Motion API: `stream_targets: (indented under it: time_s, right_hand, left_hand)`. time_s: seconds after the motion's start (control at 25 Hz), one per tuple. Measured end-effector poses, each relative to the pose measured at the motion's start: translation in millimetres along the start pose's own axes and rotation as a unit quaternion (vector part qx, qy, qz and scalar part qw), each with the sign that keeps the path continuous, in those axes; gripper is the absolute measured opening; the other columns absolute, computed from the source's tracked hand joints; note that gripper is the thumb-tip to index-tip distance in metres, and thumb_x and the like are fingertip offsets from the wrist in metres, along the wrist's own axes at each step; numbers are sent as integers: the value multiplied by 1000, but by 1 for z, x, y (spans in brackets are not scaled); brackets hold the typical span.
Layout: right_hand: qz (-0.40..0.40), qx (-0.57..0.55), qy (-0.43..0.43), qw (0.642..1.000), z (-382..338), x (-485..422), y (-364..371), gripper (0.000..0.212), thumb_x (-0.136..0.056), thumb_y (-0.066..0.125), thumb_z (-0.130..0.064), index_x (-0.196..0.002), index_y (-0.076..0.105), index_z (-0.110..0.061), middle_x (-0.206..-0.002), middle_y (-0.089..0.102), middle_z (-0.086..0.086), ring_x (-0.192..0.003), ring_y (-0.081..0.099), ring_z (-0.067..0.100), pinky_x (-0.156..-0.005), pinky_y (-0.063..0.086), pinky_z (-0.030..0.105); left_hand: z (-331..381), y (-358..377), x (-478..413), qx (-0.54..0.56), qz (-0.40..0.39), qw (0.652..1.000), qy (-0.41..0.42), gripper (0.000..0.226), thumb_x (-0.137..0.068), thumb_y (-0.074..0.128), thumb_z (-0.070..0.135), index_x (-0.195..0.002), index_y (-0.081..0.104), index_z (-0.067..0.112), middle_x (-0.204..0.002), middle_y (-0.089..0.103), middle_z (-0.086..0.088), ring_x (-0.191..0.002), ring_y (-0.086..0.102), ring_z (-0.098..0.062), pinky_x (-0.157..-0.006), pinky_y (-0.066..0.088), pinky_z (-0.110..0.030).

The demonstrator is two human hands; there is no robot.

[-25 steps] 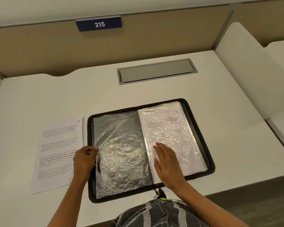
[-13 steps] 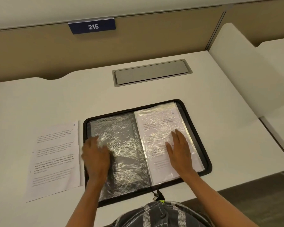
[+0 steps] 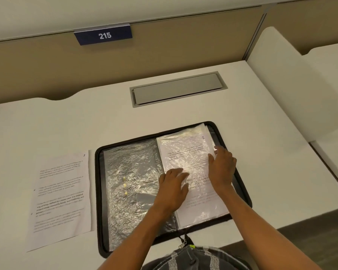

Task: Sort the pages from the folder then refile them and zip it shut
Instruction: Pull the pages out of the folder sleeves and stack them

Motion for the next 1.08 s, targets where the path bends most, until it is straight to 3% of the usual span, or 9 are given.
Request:
stream_targets:
  time_s: [0.2, 0.32, 0.48, 0.6, 0.72, 0.88, 1.08]
  right_hand:
    - [21, -72, 13, 997, 7, -12, -16, 8, -94, 71, -12, -99, 70, -18, -87, 72, 1, -76, 61, 21, -76, 48, 35]
    - [27, -141, 24, 989, 11, -7, -23, 9, -95, 71, -14, -100, 70, -22, -89, 71, -3, -79, 62, 19, -73, 55, 39]
    - [21, -259, 34, 965, 13, -4, -28, 9, -96, 70, -13, -102, 72, -19, -94, 70, -9, -83, 64, 8, -73, 53, 20]
    - [-10, -317, 75, 945, 18, -10, -27, 4, -95, 72, -12, -97, 73, -15, -88, 72, -6, -80, 65, 1, -67, 50, 8]
    - [-29, -317, 98, 943, 21, -13, -26, 4, -94, 73, -12, -95, 71, -15, -87, 71, -7, -76, 65, 1, -67, 49, 6]
    - [-51, -308, 104, 944, 24, -17, -19, 5, -94, 73, -11, -94, 69, -14, -87, 70, -9, -80, 65, 2, -67, 48, 5]
    - [-70, -307, 123, 941, 26, -15, -14, 4, -95, 71, -11, -96, 68, -12, -91, 69, -6, -83, 64, 2, -67, 47, 3]
  left_hand:
    - [-7, -40, -56, 103, 88, 990, -31, 29, -101, 63, 24, -129, 66, 21, -137, 64, 1, -130, 52, -18, -114, 36, -44]
    - [-17, -63, -99, 109, 121, 984, -72, 33, -101, 64, 24, -134, 65, 18, -140, 63, -4, -133, 51, -22, -115, 34, -40]
    - [-27, -73, -145, 57, 96, 993, -46, 40, -102, 65, 24, -141, 63, 16, -141, 61, -10, -131, 50, -30, -109, 41, -49]
    - [-27, -75, -163, 41, 95, 994, -21, 26, -101, 66, 25, -124, 75, 18, -127, 69, -3, -120, 57, -25, -102, 45, -47]
    - [-24, -82, -165, 69, 141, 988, -6, 11, -97, 71, 22, -103, 80, 18, -105, 74, 4, -102, 60, -16, -90, 51, -40]
    - [-19, -86, -167, 50, 138, 989, 22, 10, -95, 75, 21, -101, 82, 18, -96, 78, 2, -90, 67, -17, -84, 55, -41]
    - [-16, -85, -171, -5, 116, 990, 76, 11, -94, 75, 20, -103, 82, 19, -102, 79, 5, -97, 68, -15, -91, 53, -40]
Point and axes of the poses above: each hand's wrist, its own x-axis away from the middle knuckle, its own y-axis out of the palm, z = x × y, the point moved 7 cm from there along -x, towards the middle knuckle
